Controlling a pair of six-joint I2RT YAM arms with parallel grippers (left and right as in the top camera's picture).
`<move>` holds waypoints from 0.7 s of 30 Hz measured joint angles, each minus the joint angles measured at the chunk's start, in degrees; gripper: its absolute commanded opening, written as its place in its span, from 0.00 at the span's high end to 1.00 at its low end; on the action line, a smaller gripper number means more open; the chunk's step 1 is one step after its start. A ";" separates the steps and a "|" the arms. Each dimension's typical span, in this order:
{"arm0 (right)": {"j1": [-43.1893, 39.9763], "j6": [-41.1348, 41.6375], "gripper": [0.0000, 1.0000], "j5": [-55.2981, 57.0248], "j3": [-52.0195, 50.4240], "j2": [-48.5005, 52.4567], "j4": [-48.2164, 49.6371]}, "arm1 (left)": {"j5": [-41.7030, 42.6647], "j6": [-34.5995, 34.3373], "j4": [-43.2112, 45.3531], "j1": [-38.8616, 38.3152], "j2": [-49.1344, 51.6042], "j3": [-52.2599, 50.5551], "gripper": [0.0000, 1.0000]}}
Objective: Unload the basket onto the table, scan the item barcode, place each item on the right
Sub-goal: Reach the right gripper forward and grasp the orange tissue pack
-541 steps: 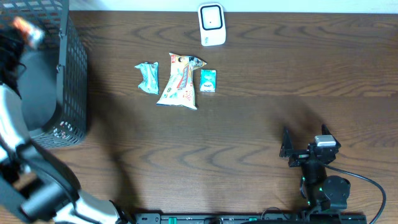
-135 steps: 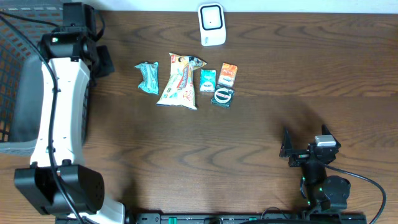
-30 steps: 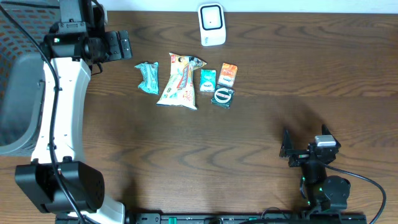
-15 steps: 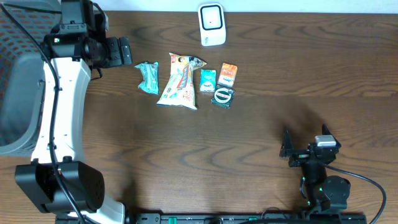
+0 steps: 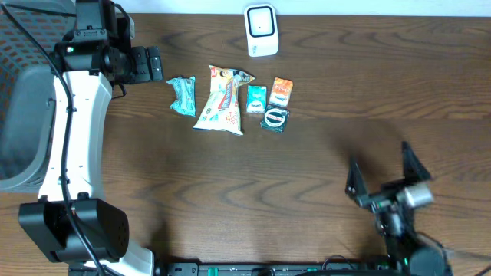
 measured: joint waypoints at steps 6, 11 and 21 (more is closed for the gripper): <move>0.00 0.13 0.01 -0.55 2.03 2.10 13.88 | -0.04 -0.02 0.00 -0.02 0.00 0.00 0.02; 0.00 -2.01 0.01 -1.75 12.61 14.47 6.88 | -0.02 0.00 -0.02 0.00 0.00 0.00 0.02; 1.46 -5.33 0.01 -14.88 54.36 57.02 -30.56 | 0.00 0.00 -0.02 -0.02 0.00 0.00 0.02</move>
